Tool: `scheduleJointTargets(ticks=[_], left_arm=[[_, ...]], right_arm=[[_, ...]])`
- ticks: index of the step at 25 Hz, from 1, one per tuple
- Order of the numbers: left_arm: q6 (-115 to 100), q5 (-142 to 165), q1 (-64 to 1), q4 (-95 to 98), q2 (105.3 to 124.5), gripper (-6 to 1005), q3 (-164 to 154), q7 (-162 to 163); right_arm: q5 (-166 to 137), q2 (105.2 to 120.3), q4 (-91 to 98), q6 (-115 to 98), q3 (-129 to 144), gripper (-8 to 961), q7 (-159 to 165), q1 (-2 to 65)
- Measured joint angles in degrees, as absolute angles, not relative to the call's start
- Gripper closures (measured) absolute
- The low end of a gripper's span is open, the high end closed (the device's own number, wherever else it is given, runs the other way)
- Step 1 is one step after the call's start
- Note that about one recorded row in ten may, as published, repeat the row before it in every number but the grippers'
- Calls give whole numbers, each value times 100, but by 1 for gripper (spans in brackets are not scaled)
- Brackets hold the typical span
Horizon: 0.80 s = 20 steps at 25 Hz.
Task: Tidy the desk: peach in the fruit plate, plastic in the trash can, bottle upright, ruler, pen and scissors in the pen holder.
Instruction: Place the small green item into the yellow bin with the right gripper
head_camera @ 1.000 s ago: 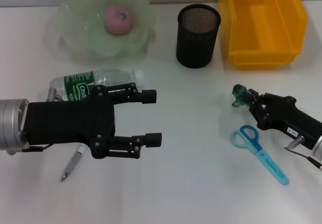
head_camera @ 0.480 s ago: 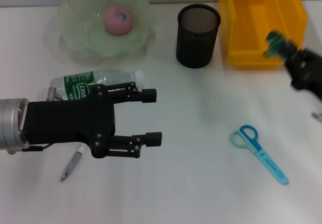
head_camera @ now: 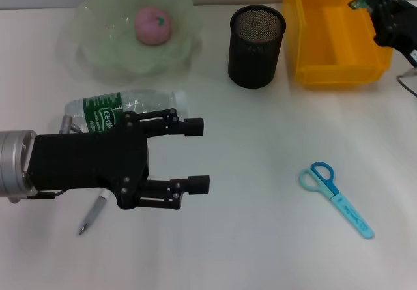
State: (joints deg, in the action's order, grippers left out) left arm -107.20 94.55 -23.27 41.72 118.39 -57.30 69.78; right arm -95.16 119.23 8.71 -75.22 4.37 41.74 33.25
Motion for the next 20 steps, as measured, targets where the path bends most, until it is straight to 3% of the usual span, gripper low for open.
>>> scheduleJointTargets(ticks=[12,20], left_arm=[[-10735,9346,-2276,4152,11836,203,-5731,6992],[-10720,9346,-2276,4148,11839,203,-5731,6986]], right_arm=[[-9486,11935,825,-7193,290,897,4266,3505],[-9481,11944,816,-7203,241,566,4260,3487]])
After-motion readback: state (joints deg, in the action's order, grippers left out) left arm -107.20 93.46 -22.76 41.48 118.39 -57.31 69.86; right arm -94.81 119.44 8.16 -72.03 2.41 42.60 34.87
